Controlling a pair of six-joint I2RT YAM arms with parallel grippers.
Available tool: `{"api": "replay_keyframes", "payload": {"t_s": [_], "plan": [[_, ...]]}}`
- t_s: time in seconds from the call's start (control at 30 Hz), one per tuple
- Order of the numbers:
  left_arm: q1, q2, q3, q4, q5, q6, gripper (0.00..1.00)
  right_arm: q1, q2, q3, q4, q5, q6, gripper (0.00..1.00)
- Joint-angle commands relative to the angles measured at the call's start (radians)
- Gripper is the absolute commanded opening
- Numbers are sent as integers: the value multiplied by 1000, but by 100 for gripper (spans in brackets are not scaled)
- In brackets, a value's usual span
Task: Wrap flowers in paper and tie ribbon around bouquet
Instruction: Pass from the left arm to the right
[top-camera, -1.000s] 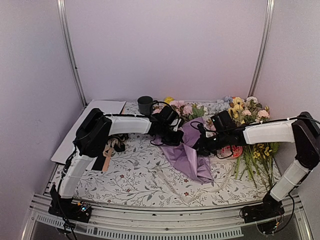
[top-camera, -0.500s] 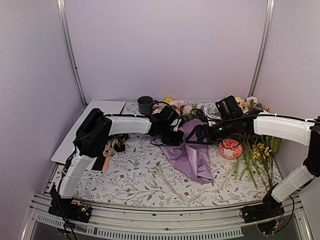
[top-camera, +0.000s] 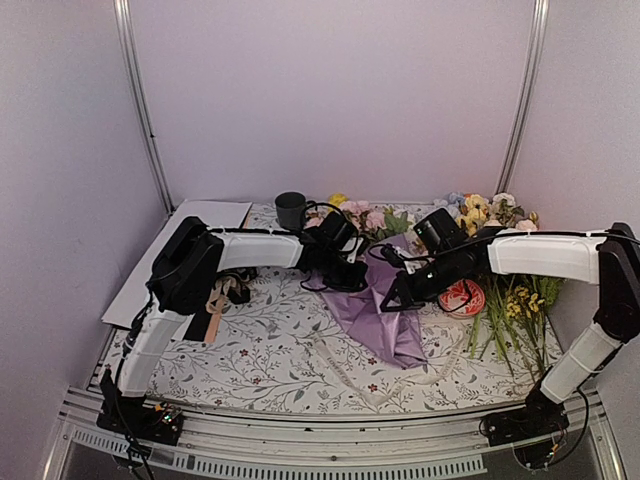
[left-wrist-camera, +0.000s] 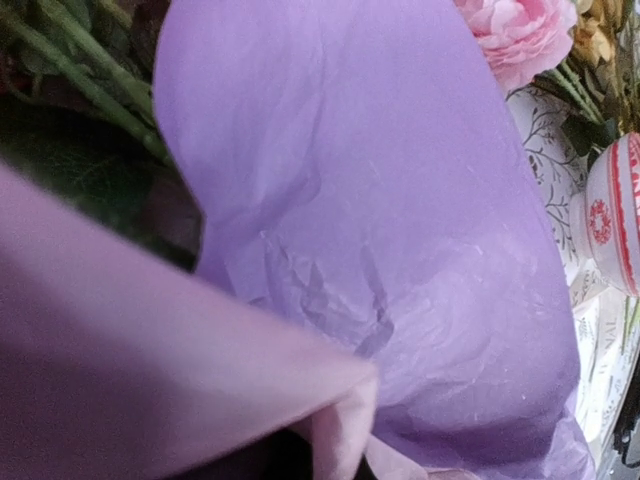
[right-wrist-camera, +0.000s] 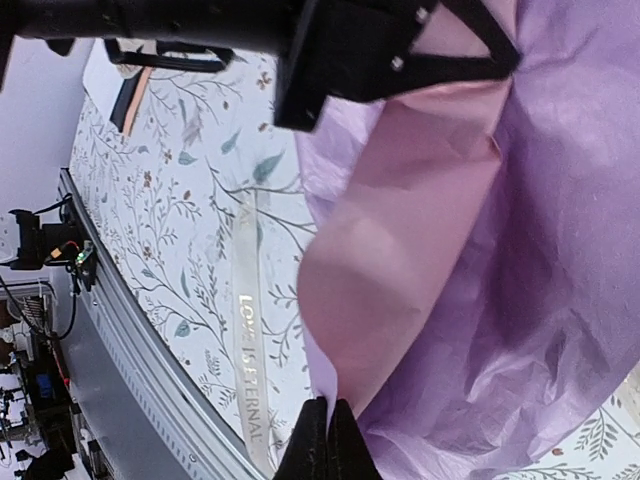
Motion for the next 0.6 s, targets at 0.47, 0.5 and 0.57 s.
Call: {"api": "replay_keyframes", "payload": {"t_s": [0.47, 0.5, 0.57], "plan": [[49, -133, 159, -80, -14, 117, 71, -149, -13, -544, 546, -94, 387, 0], [48, -144, 163, -87, -12, 128, 73, -148, -11, -552, 560, -90, 396, 0], [44, -184, 149, -94, -16, 153, 75, -147, -11, -560, 576, -83, 415, 0]]}}
